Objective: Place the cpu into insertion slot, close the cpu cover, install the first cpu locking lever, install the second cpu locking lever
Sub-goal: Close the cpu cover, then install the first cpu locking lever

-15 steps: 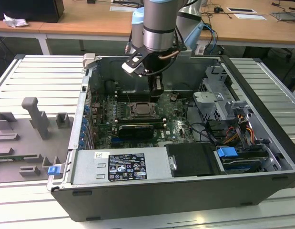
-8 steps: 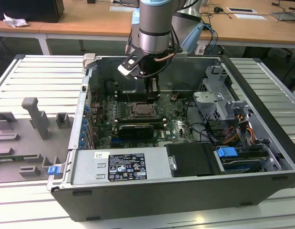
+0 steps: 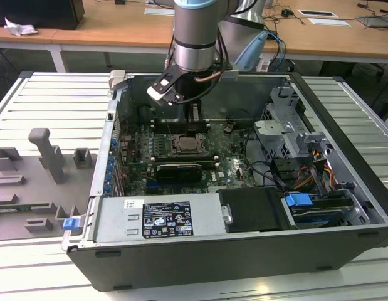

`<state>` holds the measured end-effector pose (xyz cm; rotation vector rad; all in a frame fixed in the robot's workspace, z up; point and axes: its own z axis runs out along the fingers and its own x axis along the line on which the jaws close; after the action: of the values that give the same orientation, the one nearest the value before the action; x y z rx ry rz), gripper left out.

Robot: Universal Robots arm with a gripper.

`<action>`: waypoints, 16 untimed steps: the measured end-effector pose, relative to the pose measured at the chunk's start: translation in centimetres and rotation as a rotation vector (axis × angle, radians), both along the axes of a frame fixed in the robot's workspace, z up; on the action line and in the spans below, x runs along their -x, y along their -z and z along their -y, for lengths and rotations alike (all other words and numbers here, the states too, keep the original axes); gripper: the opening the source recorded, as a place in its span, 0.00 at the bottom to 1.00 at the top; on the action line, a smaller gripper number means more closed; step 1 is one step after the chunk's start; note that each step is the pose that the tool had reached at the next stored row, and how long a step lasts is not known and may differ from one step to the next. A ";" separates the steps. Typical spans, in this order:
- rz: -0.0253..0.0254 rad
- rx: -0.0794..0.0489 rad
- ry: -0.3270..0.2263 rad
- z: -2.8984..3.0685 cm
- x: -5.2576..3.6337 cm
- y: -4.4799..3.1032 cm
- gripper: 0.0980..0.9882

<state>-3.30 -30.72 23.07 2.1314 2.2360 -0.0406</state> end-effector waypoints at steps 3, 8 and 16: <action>0.0000 0.000 0.000 0.00 0.09 0.01 0.01; 0.0000 0.000 0.000 0.00 0.15 0.02 0.01; 0.0001 0.004 0.000 0.00 0.16 -0.10 0.01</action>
<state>-3.46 -30.72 23.17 2.1288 2.2342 -0.0453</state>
